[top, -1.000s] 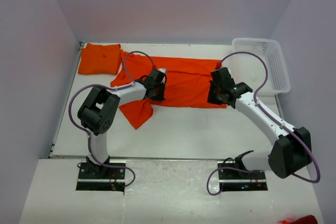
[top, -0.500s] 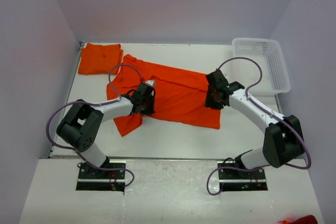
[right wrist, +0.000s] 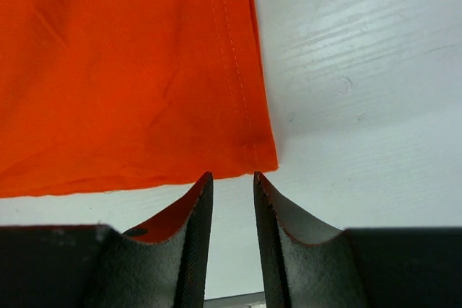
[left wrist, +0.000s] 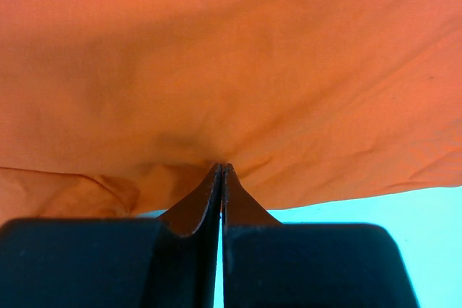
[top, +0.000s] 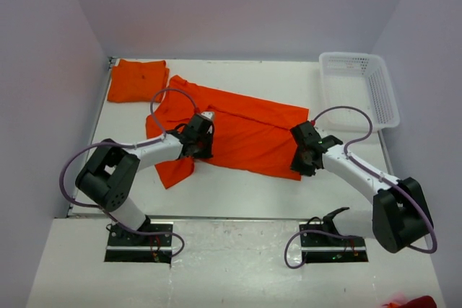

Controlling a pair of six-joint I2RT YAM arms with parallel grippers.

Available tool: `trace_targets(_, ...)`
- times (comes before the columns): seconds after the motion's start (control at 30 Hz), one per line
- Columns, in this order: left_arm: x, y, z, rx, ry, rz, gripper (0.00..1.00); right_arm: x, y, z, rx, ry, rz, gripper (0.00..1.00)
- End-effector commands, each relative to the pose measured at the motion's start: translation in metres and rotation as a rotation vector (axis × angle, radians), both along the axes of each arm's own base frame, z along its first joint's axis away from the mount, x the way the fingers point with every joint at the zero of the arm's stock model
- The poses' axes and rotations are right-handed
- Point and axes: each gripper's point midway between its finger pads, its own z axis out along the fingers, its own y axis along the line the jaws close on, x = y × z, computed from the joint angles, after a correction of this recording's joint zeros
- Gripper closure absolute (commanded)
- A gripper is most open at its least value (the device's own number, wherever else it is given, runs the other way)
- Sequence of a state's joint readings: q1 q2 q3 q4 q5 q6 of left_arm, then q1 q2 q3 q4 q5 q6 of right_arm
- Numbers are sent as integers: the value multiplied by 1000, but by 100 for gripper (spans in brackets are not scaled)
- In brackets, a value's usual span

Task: Fold and stack the t-shirts
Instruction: Grap the side of the flattened tshirt closest away from the robot with both arms

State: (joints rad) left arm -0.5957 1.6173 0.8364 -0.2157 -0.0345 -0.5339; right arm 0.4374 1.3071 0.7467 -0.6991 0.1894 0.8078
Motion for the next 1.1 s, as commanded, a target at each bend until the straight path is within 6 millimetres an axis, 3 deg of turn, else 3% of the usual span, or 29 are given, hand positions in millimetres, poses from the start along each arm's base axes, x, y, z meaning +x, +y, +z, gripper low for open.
trace_targets(0.0,13,-16,32,-37,-77,-42,100,1,-6,11,-1,-61,-55,69)
trace_targets(0.1,14,-28,42,-64,-92,-81,100,-3,-2,10,22,-41,-41,65)
trace_targets(0.13,14,-30,45,-69,-100,-86,100,-4,-1,8,25,-35,-44,61)
trace_targets(0.17,10,-37,48,-88,-95,-111,100,-5,-3,8,18,-31,-50,51)
trace_targets(0.23,9,-41,54,-98,-110,-124,100,-7,-4,6,19,-23,-63,47)
trace_targets(0.67,3,-53,100,-176,-208,-185,100,-18,-3,-10,51,15,-178,51)
trace_targets(1.07,-5,-55,116,-227,-232,-205,100,-21,-5,-32,32,56,-244,53)
